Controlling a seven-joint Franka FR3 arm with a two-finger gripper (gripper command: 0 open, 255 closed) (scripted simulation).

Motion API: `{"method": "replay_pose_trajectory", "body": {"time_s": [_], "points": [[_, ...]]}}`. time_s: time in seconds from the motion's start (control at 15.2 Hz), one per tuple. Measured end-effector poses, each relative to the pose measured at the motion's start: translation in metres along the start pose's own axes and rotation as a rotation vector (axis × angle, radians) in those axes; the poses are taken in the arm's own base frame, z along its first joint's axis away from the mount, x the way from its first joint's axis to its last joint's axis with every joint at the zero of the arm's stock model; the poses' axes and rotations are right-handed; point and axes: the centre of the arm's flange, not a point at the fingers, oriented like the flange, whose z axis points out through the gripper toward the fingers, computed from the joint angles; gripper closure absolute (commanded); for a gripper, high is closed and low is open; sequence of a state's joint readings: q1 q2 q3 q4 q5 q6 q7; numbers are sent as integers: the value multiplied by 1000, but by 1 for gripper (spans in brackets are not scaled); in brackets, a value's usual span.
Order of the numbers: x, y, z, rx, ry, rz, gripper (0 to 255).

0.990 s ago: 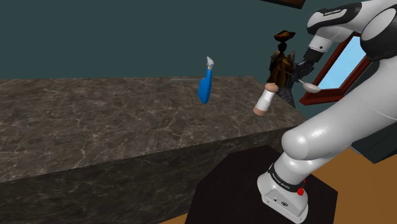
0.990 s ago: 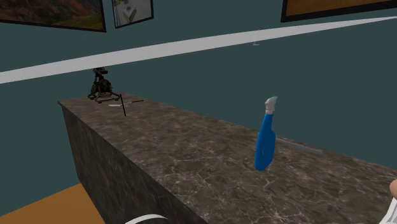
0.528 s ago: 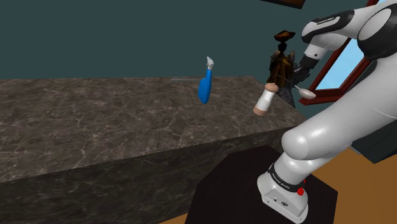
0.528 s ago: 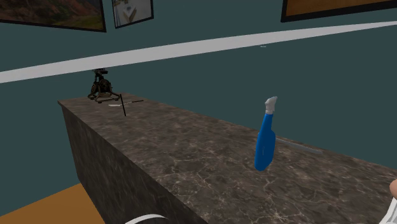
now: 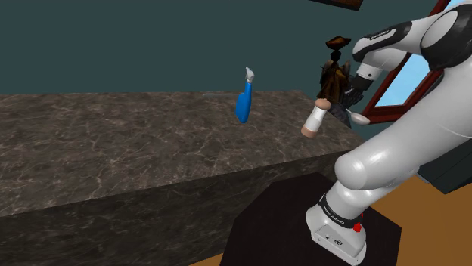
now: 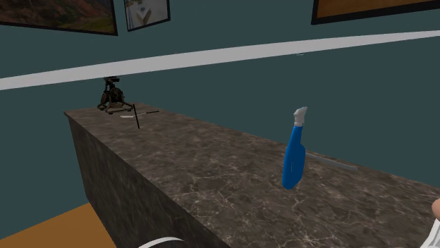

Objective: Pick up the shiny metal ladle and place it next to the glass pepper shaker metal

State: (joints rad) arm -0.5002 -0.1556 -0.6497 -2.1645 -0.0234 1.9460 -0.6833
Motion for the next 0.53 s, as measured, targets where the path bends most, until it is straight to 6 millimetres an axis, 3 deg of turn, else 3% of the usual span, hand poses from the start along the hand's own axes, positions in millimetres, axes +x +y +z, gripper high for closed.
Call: {"method": "replay_pose_trajectory", "body": {"time_s": [0.53], "points": [[0, 5, 41, 0, 0, 0, 255]]}}
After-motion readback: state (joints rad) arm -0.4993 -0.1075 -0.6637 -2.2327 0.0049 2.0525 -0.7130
